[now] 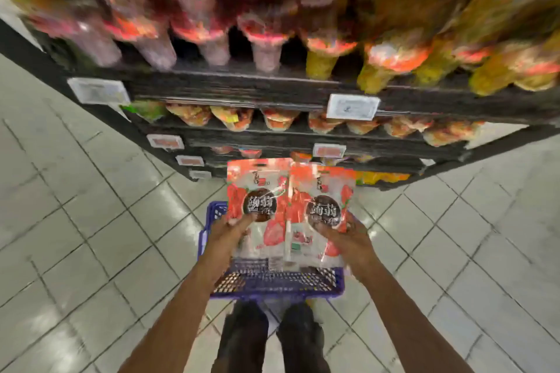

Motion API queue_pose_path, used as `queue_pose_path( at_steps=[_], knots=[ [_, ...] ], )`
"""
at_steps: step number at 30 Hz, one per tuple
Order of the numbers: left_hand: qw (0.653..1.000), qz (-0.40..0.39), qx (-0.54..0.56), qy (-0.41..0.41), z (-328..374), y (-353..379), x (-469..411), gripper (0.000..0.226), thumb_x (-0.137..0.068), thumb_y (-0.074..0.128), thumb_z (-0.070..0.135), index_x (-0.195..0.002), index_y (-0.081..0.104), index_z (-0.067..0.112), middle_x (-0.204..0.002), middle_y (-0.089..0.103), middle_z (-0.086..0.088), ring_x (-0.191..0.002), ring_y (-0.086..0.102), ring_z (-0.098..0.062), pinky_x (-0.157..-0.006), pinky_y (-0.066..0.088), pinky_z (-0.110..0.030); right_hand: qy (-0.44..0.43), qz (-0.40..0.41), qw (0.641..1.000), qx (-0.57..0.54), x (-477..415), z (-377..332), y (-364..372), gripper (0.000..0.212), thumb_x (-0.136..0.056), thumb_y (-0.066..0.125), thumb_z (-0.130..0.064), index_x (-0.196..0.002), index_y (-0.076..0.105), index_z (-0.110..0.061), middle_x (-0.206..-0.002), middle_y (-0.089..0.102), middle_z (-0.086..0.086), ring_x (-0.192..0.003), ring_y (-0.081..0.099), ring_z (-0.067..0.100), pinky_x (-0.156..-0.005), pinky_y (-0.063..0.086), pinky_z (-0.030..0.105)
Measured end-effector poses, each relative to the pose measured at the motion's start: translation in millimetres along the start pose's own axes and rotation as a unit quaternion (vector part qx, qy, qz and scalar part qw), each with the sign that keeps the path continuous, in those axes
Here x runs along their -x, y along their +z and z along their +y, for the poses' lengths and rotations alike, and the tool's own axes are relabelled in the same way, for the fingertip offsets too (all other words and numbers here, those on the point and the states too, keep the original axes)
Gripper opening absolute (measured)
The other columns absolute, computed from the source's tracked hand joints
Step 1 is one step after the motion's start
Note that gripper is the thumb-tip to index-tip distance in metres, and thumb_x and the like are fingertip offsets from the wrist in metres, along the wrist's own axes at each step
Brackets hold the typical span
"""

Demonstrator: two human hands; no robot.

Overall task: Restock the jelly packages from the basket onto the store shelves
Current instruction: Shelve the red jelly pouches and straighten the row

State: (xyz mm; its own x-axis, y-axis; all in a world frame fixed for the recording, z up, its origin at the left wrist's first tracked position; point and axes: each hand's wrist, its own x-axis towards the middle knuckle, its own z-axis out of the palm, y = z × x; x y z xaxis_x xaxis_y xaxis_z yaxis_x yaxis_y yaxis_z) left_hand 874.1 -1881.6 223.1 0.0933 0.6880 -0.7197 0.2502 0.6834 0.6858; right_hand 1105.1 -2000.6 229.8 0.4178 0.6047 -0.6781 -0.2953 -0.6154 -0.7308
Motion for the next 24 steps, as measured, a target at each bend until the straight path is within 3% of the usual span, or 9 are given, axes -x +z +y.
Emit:
queue_pose_path(
  at_steps=[3,5,7,9,12,14,17,20,24],
  knots=[
    [0.998,-0.001,0.009,0.067,66.8,-12.8,52.6,0.015,-0.083,0.076,0.035,-0.09,0.066,0.026,-0.064,0.068,0.014,-0.057,0.063,0.002,-0.056,0.049,-0.016,-0.052,-0.012,0.998,-0.031,53.6,-67.4,5.7,0.05,-0.077,0.082,-0.021,-0.107,0.058,0.01,-0.082,0.059,0.032,-0.071,0.057,0.022,-0.06,0.052,0.026],
    [0.994,-0.006,0.01,0.104,107.2,-22.4,82.8,0.009,-0.084,0.075,0.032,-0.089,0.069,0.027,-0.063,0.068,0.015,-0.056,0.063,0.005,-0.05,0.047,-0.012,-0.08,-0.015,0.994,-0.077,85.5,-106.7,12.5,0.033,-0.076,0.079,-0.019,-0.097,0.063,0.0,-0.073,0.062,0.013,-0.07,0.058,0.02,-0.057,0.052,0.024],
    [0.99,-0.004,0.01,0.139,141.2,-30.9,107.9,0.01,-0.085,0.074,0.027,-0.092,0.069,0.022,-0.062,0.066,0.013,-0.056,0.061,0.0,-0.052,0.046,-0.018,-0.106,-0.027,0.987,-0.119,112.3,-138.4,16.6,0.038,-0.07,0.085,-0.023,-0.101,0.066,-0.011,-0.082,0.073,-0.002,-0.074,0.068,0.016,-0.062,0.057,0.025],
    [0.982,-0.005,0.009,0.186,168.3,-40.1,128.1,0.011,-0.085,0.074,0.025,-0.093,0.069,0.021,-0.066,0.067,0.01,-0.057,0.062,0.0,-0.052,0.046,-0.017,-0.138,-0.012,0.987,-0.084,134.6,-162.2,17.3,0.045,-0.071,0.085,-0.03,-0.106,0.067,-0.01,-0.089,0.076,0.001,-0.079,0.071,0.014,-0.071,0.059,0.029],
    [0.975,-0.01,0.039,0.219,204.2,-50.5,152.0,0.015,-0.079,0.08,0.023,-0.091,0.071,0.021,-0.077,0.076,0.004,-0.066,0.07,-0.01,-0.052,0.051,-0.021,-0.207,0.038,0.977,-0.045,157.8,-190.1,16.8,0.041,-0.074,0.083,-0.033,-0.088,0.064,0.001,-0.072,0.068,0.017,-0.064,0.064,0.017,-0.064,0.053,0.031],
    [0.971,-0.021,0.061,0.229,223.8,-54.4,164.7,0.016,-0.078,0.08,0.022,-0.092,0.072,0.023,-0.083,0.078,0.002,-0.07,0.072,-0.01,-0.055,0.054,-0.025,-0.236,0.054,0.97,-0.037,169.6,-207.2,19.7,0.034,-0.079,0.081,-0.032,-0.085,0.065,-0.003,-0.074,0.068,0.021,-0.063,0.064,0.016,-0.066,0.051,0.032],
    [0.966,-0.017,0.084,0.243,244.2,-58.2,178.9,0.021,-0.081,0.079,0.023,-0.1,0.071,0.019,-0.091,0.077,0.0,-0.083,0.072,-0.018,-0.073,0.058,-0.036,-0.274,0.067,0.958,-0.054,179.7,-228.6,26.2,0.023,-0.081,0.079,-0.032,-0.082,0.068,-0.012,-0.075,0.07,0.016,-0.066,0.067,0.017,-0.068,0.052,0.03],
    [0.96,-0.007,0.106,0.258,259.3,-60.6,187.0,0.014,-0.083,0.076,0.024,-0.094,0.07,0.019,-0.088,0.074,-0.001,-0.083,0.069,-0.021,-0.071,0.054,-0.033,-0.306,0.08,0.946,-0.072,186.2,-248.9,29.6,0.016,-0.077,0.08,-0.037,-0.085,0.07,-0.027,-0.077,0.074,0.004,-0.073,0.07,0.014,-0.063,0.053,0.016],
    [0.956,-0.014,0.116,0.269,272.0,-58.1,192.2,0.019,-0.085,0.074,0.022,-0.103,0.069,0.017,-0.094,0.076,-0.004,-0.088,0.071,-0.022,-0.074,0.057,-0.035,-0.326,0.097,0.936,-0.09,188.4,-272.9,28.0,0.013,-0.08,0.08,-0.033,-0.089,0.072,-0.031,-0.083,0.076,-0.001,-0.08,0.072,0.01,-0.064,0.052,0.015]
  ],
)
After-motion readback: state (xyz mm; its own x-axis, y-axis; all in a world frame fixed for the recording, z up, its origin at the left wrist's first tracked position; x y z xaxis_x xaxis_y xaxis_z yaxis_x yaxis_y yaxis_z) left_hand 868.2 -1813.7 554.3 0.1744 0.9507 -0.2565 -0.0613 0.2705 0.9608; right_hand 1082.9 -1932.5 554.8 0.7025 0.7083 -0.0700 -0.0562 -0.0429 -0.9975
